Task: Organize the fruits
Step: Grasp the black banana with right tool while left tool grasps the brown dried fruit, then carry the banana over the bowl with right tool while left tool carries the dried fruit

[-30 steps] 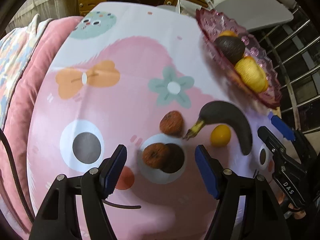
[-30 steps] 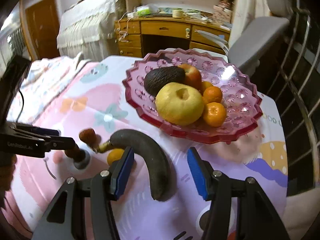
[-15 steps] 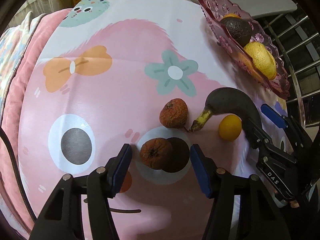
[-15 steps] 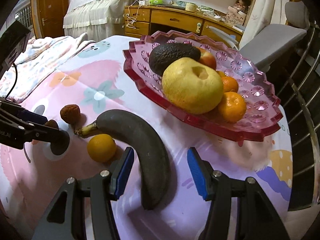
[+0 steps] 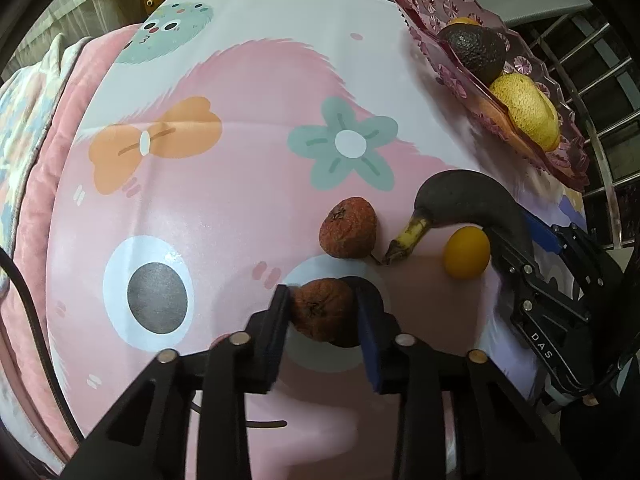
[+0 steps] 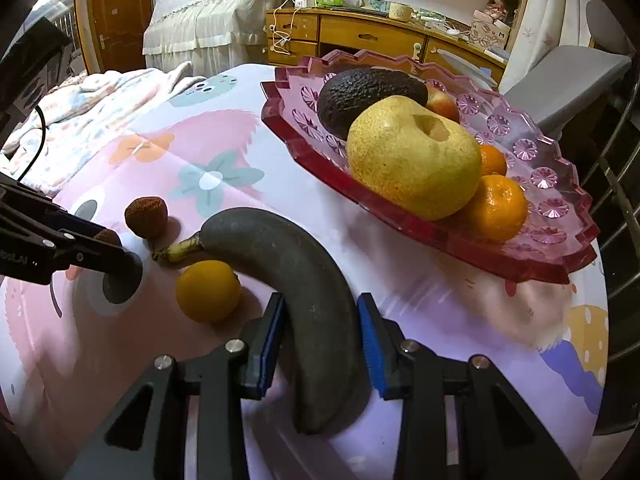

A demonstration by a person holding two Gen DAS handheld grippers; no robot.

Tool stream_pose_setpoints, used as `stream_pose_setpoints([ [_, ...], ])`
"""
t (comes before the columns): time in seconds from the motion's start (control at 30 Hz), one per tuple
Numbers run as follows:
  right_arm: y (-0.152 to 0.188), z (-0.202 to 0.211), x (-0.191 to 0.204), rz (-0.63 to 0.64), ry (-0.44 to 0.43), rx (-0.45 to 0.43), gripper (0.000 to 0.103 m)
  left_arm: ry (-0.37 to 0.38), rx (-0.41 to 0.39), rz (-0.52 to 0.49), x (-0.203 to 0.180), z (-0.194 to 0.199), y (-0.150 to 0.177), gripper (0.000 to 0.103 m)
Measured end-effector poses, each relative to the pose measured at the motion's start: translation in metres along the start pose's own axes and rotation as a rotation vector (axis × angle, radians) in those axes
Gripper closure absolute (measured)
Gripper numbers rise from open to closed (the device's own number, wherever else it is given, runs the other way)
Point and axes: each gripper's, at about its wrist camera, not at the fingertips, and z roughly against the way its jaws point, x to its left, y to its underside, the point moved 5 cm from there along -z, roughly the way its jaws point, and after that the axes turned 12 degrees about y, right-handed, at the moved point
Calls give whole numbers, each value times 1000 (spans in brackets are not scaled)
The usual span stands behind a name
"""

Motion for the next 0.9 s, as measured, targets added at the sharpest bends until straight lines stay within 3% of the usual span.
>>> stream_pose_setpoints([
  [0.43,8,10,4,2,17,-28,74,-1,-14,-9,1,3,4,75],
  [0.9,16,46,2,-10,110,-45,75,25,-30,-90,-13,29,2,76],
])
